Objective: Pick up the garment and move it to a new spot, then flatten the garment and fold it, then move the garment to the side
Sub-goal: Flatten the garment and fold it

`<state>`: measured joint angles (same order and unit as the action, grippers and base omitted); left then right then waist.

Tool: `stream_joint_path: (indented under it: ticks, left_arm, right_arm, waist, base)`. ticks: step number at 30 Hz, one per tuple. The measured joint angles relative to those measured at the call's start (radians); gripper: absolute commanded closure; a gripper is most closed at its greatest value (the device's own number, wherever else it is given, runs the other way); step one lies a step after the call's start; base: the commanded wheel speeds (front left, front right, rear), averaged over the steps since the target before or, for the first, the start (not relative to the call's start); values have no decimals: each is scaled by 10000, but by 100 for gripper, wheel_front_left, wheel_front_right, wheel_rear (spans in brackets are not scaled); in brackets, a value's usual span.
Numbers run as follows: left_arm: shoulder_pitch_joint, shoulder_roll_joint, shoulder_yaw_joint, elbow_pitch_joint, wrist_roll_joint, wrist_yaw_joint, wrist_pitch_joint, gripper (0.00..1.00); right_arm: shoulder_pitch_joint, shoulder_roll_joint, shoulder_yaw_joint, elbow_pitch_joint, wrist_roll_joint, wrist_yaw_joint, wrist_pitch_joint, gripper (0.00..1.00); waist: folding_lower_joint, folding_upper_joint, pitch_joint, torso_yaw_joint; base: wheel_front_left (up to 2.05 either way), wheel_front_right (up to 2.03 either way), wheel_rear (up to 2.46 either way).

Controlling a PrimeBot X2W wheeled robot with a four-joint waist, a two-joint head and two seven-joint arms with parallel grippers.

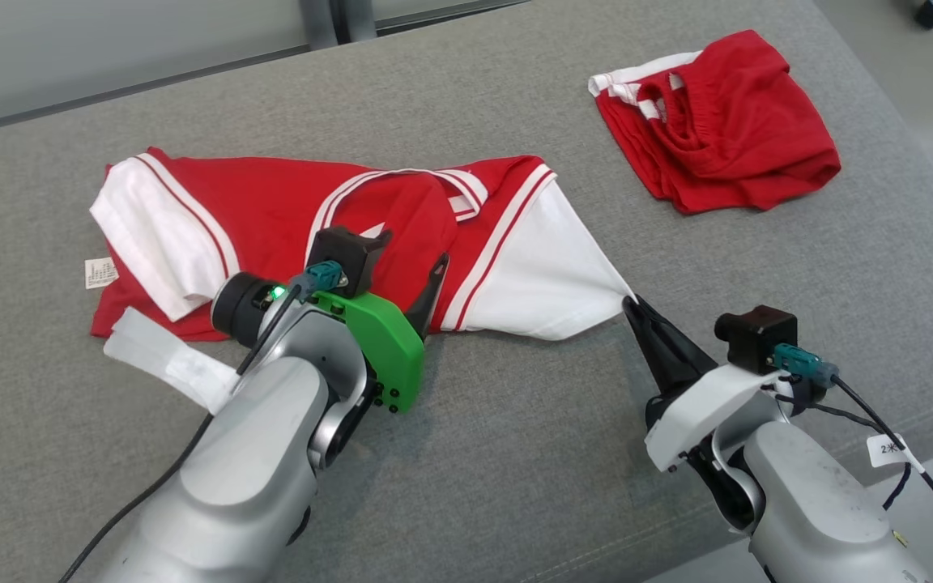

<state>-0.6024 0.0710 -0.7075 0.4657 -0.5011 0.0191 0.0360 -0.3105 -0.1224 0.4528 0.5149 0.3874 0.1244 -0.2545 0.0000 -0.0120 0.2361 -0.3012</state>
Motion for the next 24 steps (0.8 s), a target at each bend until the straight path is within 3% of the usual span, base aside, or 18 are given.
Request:
stream_joint_path:
  ticks: [8,14,15,18,22,23,24]
  left_arm:
    - [-852,-100,84,1104,265,259,180,0]
    - [-1279,-144,-132,1733,460,245,265,0]
    - [-1388,-167,-222,1827,518,222,305,5]
    - [-1596,-186,-539,2224,853,155,464,47]
    - [-1628,-211,-945,2529,926,-65,606,91]
    - [-1632,-221,-995,2592,922,-111,604,100]
    - [-1634,-226,-993,2625,915,-151,587,100]
  right_arm:
    - [-103,297,412,-234,-111,2,0,100]
    - [-105,293,173,-316,-92,2,0,100]
    - [-105,272,71,-322,-92,2,0,100]
    - [-102,259,-67,-324,-92,2,0,100]
    - [-101,217,-259,-341,-94,4,0,100]
    - [-101,213,-270,-357,-98,2,0,100]
    - [-102,217,-265,-378,-100,2,0,100]
  waist:
    - [0,0,353,-882]
    - [0,0,639,-1464]
    - [0,0,697,-1522]
    - [0,0,819,-1635]
    - [0,0,823,-1571]
    - [0,0,806,-1531]
    - [0,0,786,-1495]
  base:
    - [0,0,0]
    - [0,0,0]
    - [0,0,0]
    - [0,0,0]
    - [0,0,0]
    - [0,0,0]
    - [0,0,0]
